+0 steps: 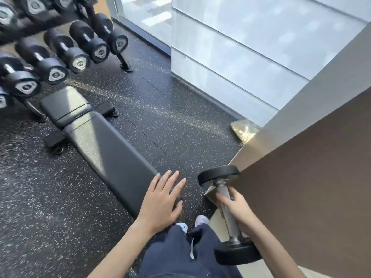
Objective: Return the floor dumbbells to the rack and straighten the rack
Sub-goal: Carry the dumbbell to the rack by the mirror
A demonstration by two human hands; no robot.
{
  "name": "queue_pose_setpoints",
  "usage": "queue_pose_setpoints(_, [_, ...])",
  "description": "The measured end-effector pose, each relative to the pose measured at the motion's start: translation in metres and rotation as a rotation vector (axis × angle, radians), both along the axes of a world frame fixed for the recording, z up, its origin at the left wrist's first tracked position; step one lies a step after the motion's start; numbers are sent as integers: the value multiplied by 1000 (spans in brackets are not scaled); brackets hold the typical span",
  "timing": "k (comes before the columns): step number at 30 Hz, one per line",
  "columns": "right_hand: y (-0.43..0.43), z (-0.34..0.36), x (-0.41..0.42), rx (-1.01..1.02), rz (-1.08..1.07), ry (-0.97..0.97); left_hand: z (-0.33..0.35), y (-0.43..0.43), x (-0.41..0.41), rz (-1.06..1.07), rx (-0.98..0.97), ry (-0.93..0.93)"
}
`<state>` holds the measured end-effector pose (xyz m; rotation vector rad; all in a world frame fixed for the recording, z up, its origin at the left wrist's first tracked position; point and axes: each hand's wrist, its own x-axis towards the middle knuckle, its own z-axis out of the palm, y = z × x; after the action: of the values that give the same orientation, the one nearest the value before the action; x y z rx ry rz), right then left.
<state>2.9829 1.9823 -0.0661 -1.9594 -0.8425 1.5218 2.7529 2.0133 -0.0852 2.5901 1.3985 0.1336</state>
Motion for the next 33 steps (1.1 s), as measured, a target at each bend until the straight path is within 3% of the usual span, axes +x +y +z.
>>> queue_pose_setpoints(9, [75,-3,31,-30,97,202,-17,30,36,201,-140,283])
queue_pose_setpoints(20, [152,0,72,13,180,291,-9,52,98,404,-34,148])
queue_pose_setpoints(33, [180,5,56,0,200,395,20,65,91,586,49,146])
